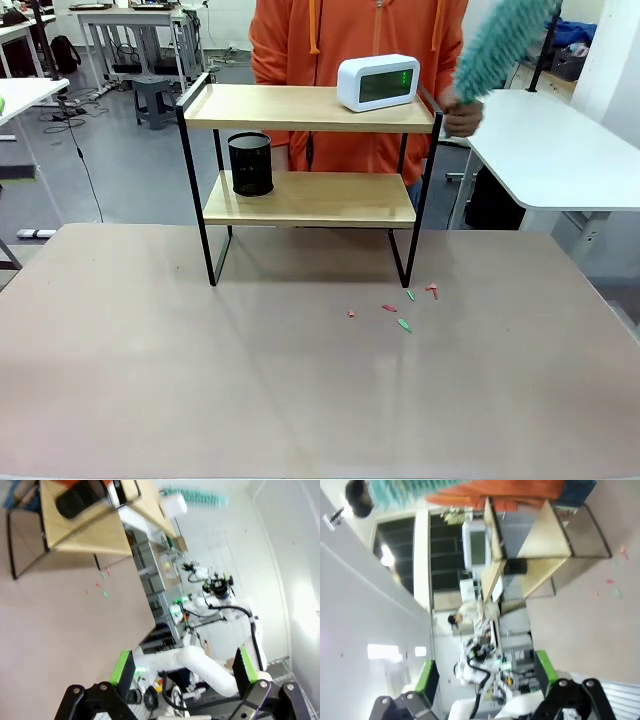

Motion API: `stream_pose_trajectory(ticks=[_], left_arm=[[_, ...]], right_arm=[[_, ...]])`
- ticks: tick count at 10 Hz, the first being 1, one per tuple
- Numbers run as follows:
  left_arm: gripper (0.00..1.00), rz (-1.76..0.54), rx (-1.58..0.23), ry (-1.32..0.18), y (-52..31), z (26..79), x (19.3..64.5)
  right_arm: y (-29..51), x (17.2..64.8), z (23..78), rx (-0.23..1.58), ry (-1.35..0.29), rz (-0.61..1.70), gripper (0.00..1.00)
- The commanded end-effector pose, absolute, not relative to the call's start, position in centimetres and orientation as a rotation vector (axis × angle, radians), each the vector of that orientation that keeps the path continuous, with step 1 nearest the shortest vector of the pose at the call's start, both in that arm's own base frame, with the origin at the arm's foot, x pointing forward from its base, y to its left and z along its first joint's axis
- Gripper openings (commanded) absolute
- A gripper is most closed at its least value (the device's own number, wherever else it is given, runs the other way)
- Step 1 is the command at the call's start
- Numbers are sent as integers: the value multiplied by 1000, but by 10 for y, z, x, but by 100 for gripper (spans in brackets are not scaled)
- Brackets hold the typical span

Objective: Clean the shelf.
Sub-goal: Hand the Duster back to the human.

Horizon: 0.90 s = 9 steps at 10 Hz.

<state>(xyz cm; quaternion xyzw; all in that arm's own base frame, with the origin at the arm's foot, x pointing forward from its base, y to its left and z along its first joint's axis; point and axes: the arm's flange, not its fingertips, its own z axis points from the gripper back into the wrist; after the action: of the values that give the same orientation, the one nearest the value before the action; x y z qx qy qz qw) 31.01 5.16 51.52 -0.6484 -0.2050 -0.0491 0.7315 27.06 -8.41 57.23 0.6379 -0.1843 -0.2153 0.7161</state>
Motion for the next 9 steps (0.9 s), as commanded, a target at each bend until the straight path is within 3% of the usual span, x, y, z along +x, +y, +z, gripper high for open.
stream_pose_trajectory(ticks=[1, 3, 5, 6, 7, 9], left_arm=[[100, -132, -1439, -370, 10, 493, 304], [100, -147, -1453, -355, -19, 478, 302], [100, -111, -1435, -313, -23, 468, 305], [100, -153, -1440, -317, -8, 492, 332], [100, -153, -1440, -317, -8, 492, 332], [100, -153, -1440, -317, -8, 492, 332]], right_arm=[[-19, 268, 552, 1460, -233, -383, 100], [32, 283, 532, 1487, -89, -309, 100], [60, 291, 516, 1482, -72, -300, 100], [55, 291, 516, 1468, -84, -302, 100], [50, 311, 544, 1469, -46, -276, 100], [50, 311, 544, 1469, -46, -276, 100]])
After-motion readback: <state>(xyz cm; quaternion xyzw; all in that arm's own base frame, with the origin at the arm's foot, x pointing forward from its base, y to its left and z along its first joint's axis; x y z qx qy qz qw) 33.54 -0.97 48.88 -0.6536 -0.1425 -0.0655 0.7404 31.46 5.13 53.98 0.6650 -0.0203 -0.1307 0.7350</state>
